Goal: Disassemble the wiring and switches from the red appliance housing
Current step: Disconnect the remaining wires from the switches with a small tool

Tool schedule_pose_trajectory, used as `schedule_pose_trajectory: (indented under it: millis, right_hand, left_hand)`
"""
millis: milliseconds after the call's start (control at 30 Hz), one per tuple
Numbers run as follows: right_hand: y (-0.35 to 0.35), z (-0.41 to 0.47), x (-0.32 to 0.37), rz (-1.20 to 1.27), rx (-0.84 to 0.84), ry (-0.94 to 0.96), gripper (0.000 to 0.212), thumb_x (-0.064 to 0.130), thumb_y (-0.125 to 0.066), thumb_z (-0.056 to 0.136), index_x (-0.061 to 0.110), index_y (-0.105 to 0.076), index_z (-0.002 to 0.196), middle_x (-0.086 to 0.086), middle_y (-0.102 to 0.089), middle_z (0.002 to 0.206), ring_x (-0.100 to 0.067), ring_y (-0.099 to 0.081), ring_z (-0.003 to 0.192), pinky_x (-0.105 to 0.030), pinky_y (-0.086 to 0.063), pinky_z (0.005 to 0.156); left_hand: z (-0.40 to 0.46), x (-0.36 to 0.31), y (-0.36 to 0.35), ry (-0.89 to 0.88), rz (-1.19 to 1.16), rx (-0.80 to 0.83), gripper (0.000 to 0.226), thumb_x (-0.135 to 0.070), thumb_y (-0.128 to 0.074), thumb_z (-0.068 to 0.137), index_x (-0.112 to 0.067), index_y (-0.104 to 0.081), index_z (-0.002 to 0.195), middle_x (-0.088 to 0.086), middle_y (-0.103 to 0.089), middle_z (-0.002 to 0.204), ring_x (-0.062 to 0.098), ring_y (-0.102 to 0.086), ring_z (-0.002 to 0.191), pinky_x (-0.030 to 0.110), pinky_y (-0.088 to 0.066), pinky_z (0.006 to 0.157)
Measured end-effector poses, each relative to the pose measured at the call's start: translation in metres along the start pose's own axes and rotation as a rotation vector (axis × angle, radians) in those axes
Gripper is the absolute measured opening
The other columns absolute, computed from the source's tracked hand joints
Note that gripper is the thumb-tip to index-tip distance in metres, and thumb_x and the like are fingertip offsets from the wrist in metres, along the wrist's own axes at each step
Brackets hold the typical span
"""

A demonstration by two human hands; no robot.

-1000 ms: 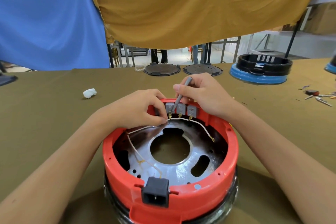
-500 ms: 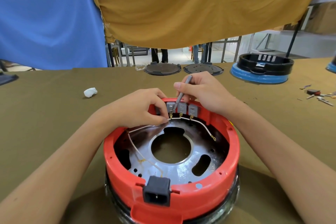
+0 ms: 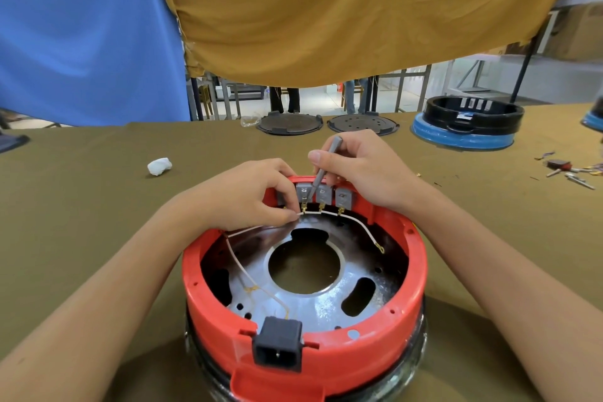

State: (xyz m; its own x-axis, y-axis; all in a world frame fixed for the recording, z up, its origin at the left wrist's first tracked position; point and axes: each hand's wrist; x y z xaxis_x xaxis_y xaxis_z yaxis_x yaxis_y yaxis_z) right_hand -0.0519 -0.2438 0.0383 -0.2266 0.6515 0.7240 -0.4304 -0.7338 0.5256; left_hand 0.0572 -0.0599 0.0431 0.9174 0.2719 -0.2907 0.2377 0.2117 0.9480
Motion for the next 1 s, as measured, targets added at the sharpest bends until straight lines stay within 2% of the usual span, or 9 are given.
schedule_pose_trajectory:
  millis: [100, 200, 267, 367, 533, 633, 767, 900, 1000]
  right_hand:
    - [0.0003, -0.0001, -0.0003, 0.018, 0.006, 0.002, 0.029, 0.030, -0.065, 0.096, 0.006, -0.071, 0.080, -0.004, -0.069, 0.064, -0.005, -0.061, 0.058, -0.018, -0.050, 0.066]
    - [-0.0001, -0.0005, 0.0008, 0.044, 0.061, -0.011, 0.032, 0.030, -0.065, 0.097, 0.004, -0.070, 0.079, -0.001, -0.068, 0.062, -0.005, -0.060, 0.057, -0.016, -0.049, 0.064]
    - [-0.0004, -0.0013, 0.0016, 0.028, 0.066, -0.005, 0.032, 0.031, -0.064, 0.097, 0.004, -0.070, 0.079, -0.005, -0.071, 0.067, -0.008, -0.062, 0.060, -0.022, -0.050, 0.068]
    - [-0.0003, -0.0021, 0.0020, 0.051, 0.015, 0.025, 0.031, 0.028, -0.065, 0.097, 0.002, -0.070, 0.080, -0.010, -0.071, 0.070, -0.010, -0.063, 0.061, -0.024, -0.051, 0.068]
    - [-0.0005, -0.0022, 0.0022, -0.004, 0.056, 0.020, 0.026, 0.030, -0.066, 0.095, 0.009, -0.071, 0.080, -0.002, -0.072, 0.067, -0.007, -0.064, 0.061, -0.014, -0.049, 0.065]
    - [-0.0003, -0.0025, 0.0026, -0.019, 0.064, 0.018, 0.025, 0.031, -0.066, 0.095, 0.013, -0.071, 0.079, 0.000, -0.072, 0.067, -0.007, -0.065, 0.062, -0.013, -0.049, 0.065]
    - [-0.0007, -0.0027, 0.0033, 0.004, 0.008, 0.045, 0.028, 0.030, -0.066, 0.096, 0.007, -0.070, 0.079, -0.006, -0.072, 0.068, -0.013, -0.066, 0.061, -0.023, -0.052, 0.067]
    - [-0.0003, -0.0034, 0.0041, 0.025, -0.032, 0.051, 0.030, 0.028, -0.065, 0.097, 0.003, -0.069, 0.080, -0.011, -0.073, 0.071, -0.023, -0.069, 0.067, -0.031, -0.054, 0.071]
    - [0.0001, -0.0042, 0.0043, 0.015, -0.051, 0.062, 0.030, 0.026, -0.065, 0.097, 0.002, -0.069, 0.080, -0.007, -0.072, 0.069, -0.013, -0.067, 0.063, -0.031, -0.054, 0.073]
  left_hand:
    - [-0.0002, -0.0003, -0.0001, -0.005, -0.001, -0.004, 0.004, -0.032, -0.074, 0.085, -0.034, -0.076, 0.085, -0.016, -0.052, 0.118, -0.001, -0.055, 0.099, 0.008, -0.038, 0.087]
    - [-0.0006, -0.0005, -0.0001, -0.006, -0.012, -0.006, 0.005, -0.030, -0.074, 0.085, -0.034, -0.076, 0.083, -0.015, -0.053, 0.118, -0.002, -0.054, 0.100, 0.006, -0.036, 0.087]
    - [-0.0005, -0.0008, -0.0003, -0.010, -0.013, -0.008, 0.005, -0.030, -0.074, 0.085, -0.035, -0.076, 0.083, -0.016, -0.053, 0.118, -0.004, -0.054, 0.100, 0.004, -0.036, 0.086]
    - [-0.0008, 0.0000, -0.0005, -0.012, -0.016, -0.004, 0.004, -0.032, -0.074, 0.084, -0.035, -0.076, 0.083, -0.017, -0.052, 0.117, -0.003, -0.054, 0.101, 0.010, -0.038, 0.089]
    - [-0.0001, 0.0009, -0.0013, -0.020, -0.007, -0.013, 0.004, -0.034, -0.074, 0.084, -0.036, -0.076, 0.083, -0.018, -0.052, 0.118, -0.002, -0.054, 0.102, 0.018, -0.040, 0.094]
    - [0.0004, 0.0016, -0.0013, -0.018, 0.002, -0.010, 0.004, -0.034, -0.073, 0.084, -0.037, -0.075, 0.082, -0.019, -0.052, 0.117, -0.003, -0.054, 0.102, 0.021, -0.041, 0.094]
    - [-0.0003, 0.0018, -0.0008, -0.022, 0.008, -0.022, 0.002, -0.035, -0.074, 0.084, -0.036, -0.074, 0.083, -0.020, -0.052, 0.115, -0.004, -0.054, 0.100, 0.012, -0.038, 0.089]
    - [-0.0003, 0.0009, -0.0010, -0.028, 0.012, -0.055, 0.005, -0.032, -0.074, 0.084, -0.036, -0.072, 0.082, -0.018, -0.054, 0.115, -0.005, -0.053, 0.102, 0.014, -0.038, 0.089]
    - [-0.0013, 0.0001, -0.0010, -0.042, -0.012, -0.105, 0.012, -0.025, -0.073, 0.084, -0.034, -0.065, 0.084, -0.016, -0.058, 0.106, -0.005, -0.053, 0.093, 0.008, -0.036, 0.079]
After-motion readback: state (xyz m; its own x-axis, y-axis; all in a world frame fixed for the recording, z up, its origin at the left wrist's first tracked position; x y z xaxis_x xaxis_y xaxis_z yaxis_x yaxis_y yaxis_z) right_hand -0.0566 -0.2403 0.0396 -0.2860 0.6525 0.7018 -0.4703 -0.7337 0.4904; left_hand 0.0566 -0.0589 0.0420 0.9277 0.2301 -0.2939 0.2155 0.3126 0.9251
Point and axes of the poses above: each hand's wrist, its own z-axis towards the middle knuckle, its own y-axis out of the back of the hand, x = y × z
